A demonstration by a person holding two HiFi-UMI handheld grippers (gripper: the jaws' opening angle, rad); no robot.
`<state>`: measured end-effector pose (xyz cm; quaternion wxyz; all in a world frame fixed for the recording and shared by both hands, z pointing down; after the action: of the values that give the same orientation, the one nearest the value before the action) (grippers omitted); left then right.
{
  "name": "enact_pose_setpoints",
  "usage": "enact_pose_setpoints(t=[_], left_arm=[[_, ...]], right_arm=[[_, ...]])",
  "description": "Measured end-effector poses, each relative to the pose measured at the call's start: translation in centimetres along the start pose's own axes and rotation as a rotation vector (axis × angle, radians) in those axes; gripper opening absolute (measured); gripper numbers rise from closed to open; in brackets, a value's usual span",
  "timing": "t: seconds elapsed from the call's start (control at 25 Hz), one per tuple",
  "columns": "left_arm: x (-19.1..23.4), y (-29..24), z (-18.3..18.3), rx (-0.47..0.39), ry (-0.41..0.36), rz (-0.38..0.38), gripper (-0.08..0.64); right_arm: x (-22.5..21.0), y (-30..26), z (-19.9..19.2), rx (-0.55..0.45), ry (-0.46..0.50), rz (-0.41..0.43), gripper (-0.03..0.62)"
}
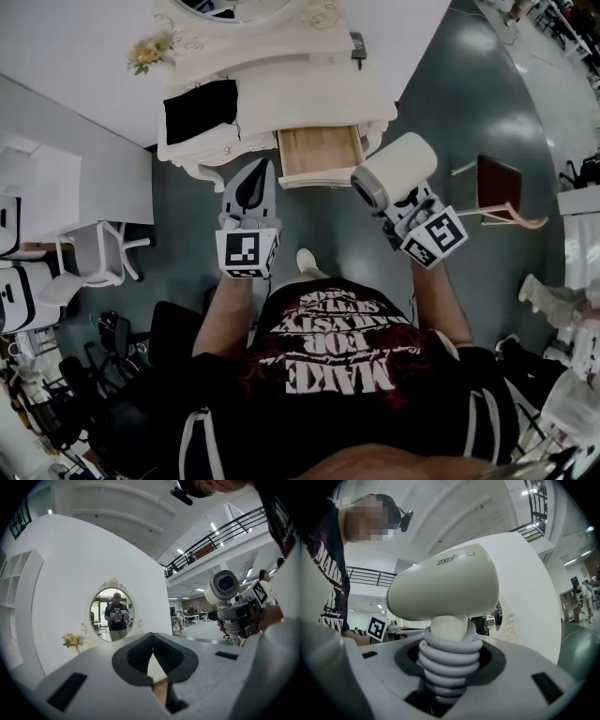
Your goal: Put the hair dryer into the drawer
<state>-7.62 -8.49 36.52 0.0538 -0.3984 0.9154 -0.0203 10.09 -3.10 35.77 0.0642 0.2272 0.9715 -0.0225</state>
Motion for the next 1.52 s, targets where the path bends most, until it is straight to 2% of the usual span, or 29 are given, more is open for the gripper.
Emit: enact_pose_setpoints(t=[0.4, 0.84, 1.24, 1.52], left_arm=[[3.9, -1.8, -0.4, -0.007, 0.007, -0.042, 0.005], [8.4, -1.4, -0.4, -0.031, 0.005, -0.037, 0.005], [8.8, -0.6, -0.9, -0.029, 0.023, -0.039, 0.003], [9.2, 0.3, -1.0, -0.021, 0.028, 0.017, 0.005]], right_arm=[[-0.3, -3.3, 0.7, -0.005, -0.025, -0.046, 0.196], [1.9, -7.1, 0.8, 0.005, -0.008, -0.022, 0.196], [2.3, -7.0, 0.3, 0.027, -0.029, -0.025, 0.196], [1.9, -7.2, 0.6, 0.021, -0.030, 0.009, 0.196]])
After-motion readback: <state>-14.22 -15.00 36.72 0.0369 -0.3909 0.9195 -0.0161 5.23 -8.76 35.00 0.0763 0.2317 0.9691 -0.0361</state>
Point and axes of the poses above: the fingertips, and each gripper's own axes: y backward along the fingers, x to its left, z out of its top, the point moved 1 cm from there along y, backward along the fingers, and after that the axes turned 12 degrees about -z, right-handed, at the moved point
